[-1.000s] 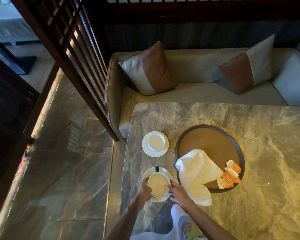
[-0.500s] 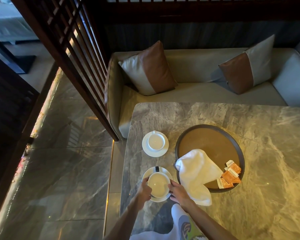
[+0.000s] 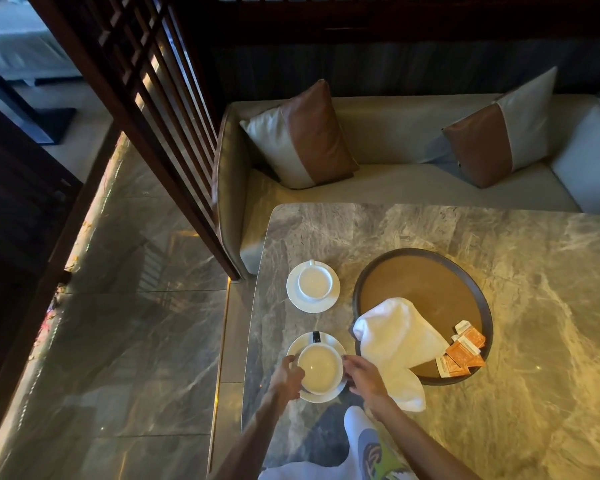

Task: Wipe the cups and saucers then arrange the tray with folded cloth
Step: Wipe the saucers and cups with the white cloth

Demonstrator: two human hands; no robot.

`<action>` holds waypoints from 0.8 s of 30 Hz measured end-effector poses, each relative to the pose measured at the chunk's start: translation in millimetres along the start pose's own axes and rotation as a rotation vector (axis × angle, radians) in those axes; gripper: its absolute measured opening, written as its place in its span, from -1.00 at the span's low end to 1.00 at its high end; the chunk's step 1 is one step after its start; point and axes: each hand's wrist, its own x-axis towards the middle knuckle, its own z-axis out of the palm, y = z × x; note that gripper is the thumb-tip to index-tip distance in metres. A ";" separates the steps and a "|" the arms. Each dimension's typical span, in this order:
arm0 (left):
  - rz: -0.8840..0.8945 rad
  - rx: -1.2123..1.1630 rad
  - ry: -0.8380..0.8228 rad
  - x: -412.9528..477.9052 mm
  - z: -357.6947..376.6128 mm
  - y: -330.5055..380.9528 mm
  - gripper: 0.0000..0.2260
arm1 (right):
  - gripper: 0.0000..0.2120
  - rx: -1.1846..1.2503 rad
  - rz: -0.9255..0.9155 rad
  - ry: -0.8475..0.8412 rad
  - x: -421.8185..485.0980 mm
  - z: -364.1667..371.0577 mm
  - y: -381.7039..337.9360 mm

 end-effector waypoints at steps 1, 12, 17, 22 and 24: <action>0.008 0.064 0.086 2.2 -0.9 0.8 -0.63 | -0.82 -0.028 -0.041 0.017 0.7 -3.2 0.8; 0.058 -0.008 -0.058 14.6 -12.2 -6.5 -0.48 | -0.56 0.179 0.058 -0.267 -9.4 -8.0 -10.9; 0.065 -0.074 -0.023 11.2 -14.5 -6.3 -0.59 | -0.57 0.194 0.068 -0.280 -6.7 -8.8 -9.5; 0.032 -0.041 0.048 4.4 -11.8 0.4 -0.66 | -0.56 0.148 0.047 -0.265 -4.6 -10.4 -15.6; 0.038 -0.039 0.072 4.6 -11.9 3.6 -0.65 | -0.55 0.143 0.013 -0.269 -5.3 -14.2 -22.2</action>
